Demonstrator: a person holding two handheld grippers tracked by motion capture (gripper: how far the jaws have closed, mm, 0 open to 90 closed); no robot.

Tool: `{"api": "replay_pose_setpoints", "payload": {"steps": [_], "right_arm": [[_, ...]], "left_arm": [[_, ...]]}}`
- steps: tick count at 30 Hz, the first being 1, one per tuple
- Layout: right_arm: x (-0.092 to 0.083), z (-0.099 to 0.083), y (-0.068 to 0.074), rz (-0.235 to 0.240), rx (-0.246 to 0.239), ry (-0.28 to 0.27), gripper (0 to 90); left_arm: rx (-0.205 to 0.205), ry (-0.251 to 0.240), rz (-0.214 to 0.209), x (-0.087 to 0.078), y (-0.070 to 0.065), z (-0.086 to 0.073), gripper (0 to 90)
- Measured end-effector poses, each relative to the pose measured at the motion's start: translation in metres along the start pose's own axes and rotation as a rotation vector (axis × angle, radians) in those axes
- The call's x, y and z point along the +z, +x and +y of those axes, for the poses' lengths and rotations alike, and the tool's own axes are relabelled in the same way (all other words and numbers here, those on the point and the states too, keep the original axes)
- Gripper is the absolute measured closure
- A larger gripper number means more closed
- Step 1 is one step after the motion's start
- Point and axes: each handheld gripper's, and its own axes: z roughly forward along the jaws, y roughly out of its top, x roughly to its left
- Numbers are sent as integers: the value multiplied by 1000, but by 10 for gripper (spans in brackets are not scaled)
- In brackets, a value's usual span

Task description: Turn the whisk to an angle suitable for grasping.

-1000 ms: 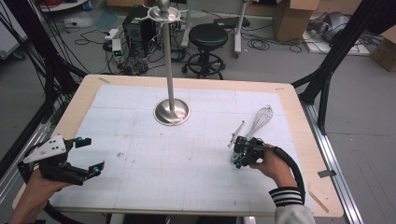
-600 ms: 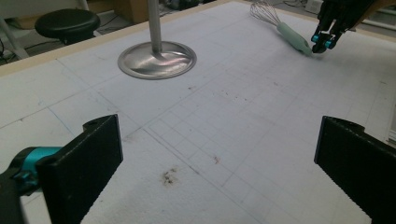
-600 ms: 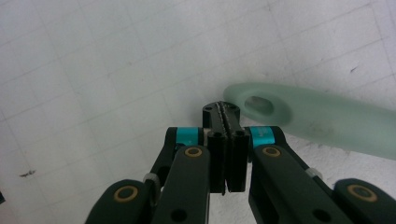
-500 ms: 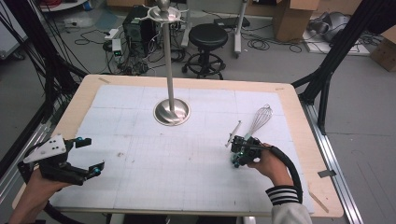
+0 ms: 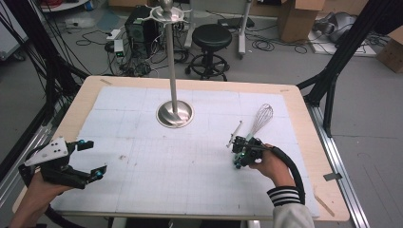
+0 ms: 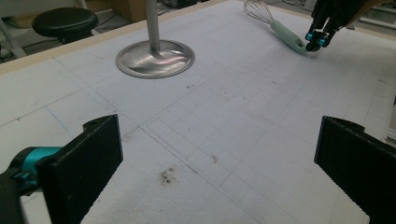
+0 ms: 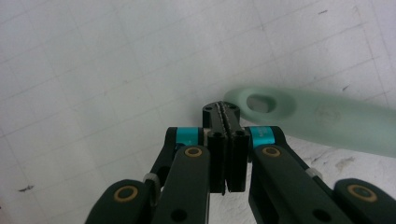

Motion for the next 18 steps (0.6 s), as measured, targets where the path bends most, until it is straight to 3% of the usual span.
{"api": "replay_pose_setpoints", "payload": {"steps": [6,18], "right_arm": [[5,3,-2,-13,3,22,898],[4,8,-3,-9,0,-2,898]], "left_arm": [[1,2,-2,0,0,0,17],[-2,0,-3,0,0,0,17]]}}
